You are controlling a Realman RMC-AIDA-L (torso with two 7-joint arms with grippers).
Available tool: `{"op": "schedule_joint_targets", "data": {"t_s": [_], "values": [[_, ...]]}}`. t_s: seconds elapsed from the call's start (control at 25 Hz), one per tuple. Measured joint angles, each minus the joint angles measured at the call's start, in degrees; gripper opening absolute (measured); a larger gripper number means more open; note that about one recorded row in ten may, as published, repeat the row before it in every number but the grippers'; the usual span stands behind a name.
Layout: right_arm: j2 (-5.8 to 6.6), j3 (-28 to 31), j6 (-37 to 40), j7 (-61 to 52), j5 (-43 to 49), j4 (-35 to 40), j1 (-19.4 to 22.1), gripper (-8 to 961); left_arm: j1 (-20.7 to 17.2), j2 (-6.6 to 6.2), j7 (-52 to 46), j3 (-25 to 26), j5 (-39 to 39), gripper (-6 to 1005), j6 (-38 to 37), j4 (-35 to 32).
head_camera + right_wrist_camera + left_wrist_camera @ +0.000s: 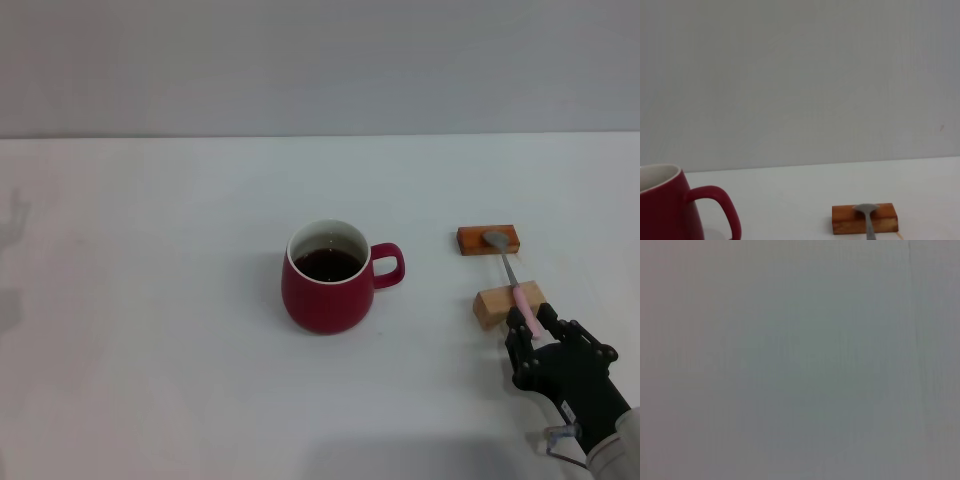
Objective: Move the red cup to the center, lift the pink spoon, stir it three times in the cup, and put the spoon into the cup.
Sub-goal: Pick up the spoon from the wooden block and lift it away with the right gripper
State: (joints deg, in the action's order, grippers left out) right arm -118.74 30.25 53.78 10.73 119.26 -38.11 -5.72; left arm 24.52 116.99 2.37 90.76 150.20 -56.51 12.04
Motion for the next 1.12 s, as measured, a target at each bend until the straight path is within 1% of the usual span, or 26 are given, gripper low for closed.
{"op": "schedule_joint_targets", "data": {"t_s": [0.8, 1.0, 1.12], "values": [[-0.09, 0.0, -0.1, 0.0, 0.0, 0.1, 0.1, 286, 0.0, 0.09, 0.0, 0.1, 0.0, 847, -0.2, 0.0], [-0.09, -0.1, -0.1, 0.0, 0.0, 0.0, 0.2, 244, 0.0, 0.15, 0.0, 0.1, 0.0, 847, -0.7, 0.0], [-0.08, -0.1, -0.1, 0.0, 0.0, 0.0, 0.3, 238, -0.1, 0.17, 0.0, 0.1, 0.0, 846, -0.7, 0.0]]}}
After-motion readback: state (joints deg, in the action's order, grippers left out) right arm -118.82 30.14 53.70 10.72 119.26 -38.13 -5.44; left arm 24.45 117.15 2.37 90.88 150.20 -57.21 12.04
